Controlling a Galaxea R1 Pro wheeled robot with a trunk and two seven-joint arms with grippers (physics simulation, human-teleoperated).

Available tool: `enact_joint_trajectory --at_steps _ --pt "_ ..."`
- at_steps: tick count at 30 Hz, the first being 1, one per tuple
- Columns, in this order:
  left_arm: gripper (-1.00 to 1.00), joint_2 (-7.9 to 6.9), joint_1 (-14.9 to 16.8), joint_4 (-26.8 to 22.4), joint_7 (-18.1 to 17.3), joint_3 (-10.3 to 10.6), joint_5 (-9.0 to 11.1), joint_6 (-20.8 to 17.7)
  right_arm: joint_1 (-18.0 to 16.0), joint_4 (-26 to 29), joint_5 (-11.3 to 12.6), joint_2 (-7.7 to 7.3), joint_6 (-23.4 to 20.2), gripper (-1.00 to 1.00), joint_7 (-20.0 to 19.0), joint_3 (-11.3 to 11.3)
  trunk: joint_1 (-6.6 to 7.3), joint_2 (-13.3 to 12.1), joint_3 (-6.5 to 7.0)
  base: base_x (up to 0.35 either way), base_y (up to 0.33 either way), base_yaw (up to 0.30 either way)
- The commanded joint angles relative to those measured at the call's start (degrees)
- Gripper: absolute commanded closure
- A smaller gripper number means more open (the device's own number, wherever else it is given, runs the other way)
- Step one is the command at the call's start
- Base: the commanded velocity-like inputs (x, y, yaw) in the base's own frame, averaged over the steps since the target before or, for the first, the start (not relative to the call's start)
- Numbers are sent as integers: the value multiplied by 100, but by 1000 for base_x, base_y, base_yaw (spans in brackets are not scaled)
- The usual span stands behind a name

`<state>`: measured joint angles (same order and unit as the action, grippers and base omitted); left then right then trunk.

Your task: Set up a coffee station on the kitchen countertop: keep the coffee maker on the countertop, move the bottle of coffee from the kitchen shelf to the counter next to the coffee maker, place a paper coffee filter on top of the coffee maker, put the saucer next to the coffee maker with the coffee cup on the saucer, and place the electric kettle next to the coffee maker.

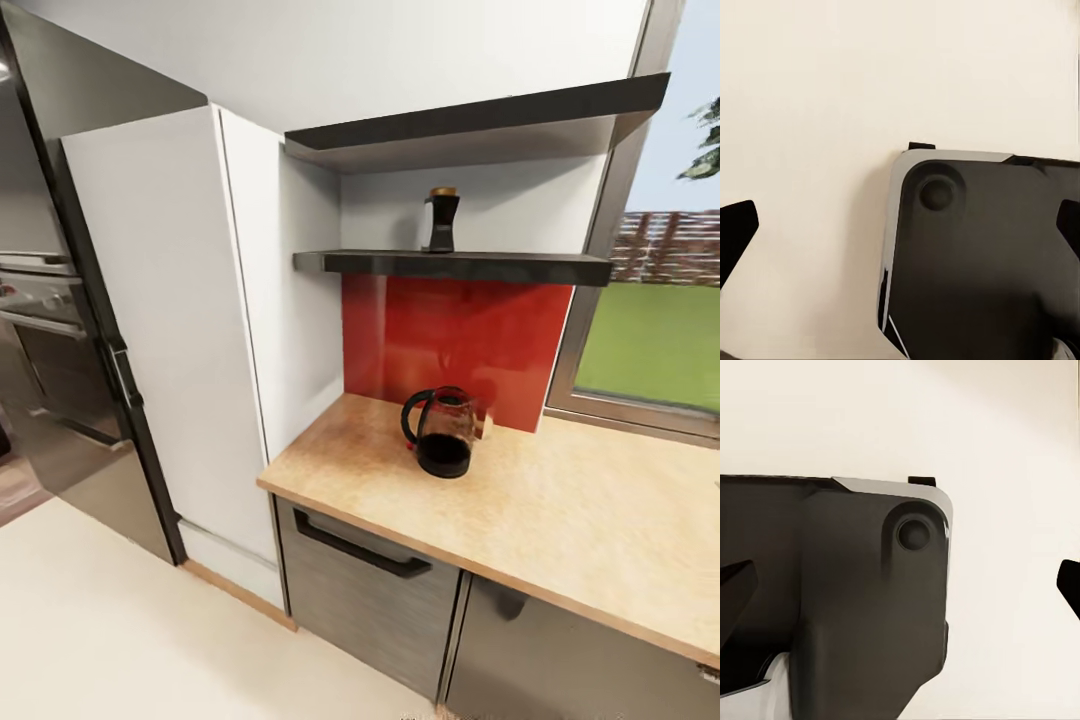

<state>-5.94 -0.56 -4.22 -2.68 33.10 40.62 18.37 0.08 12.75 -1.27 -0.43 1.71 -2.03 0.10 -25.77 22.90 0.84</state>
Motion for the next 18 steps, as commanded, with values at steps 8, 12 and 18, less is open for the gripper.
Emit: enact_joint_trajectory --at_steps 8,12,18 --pt "-100 -4 -5 -9 -22 30 60 9 1 -2 -16 -1 14 -100 -17 -1 -2 2 1 0 0 -268" --pt "-100 -4 -5 -9 -22 30 60 9 1 -1 -16 -1 14 -100 -17 -1 -2 2 1 0 0 -268" --pt "-100 -4 -5 -9 -22 30 60 9 1 -1 -14 -1 14 -100 -17 -1 -2 2 1 -133 7 -268"
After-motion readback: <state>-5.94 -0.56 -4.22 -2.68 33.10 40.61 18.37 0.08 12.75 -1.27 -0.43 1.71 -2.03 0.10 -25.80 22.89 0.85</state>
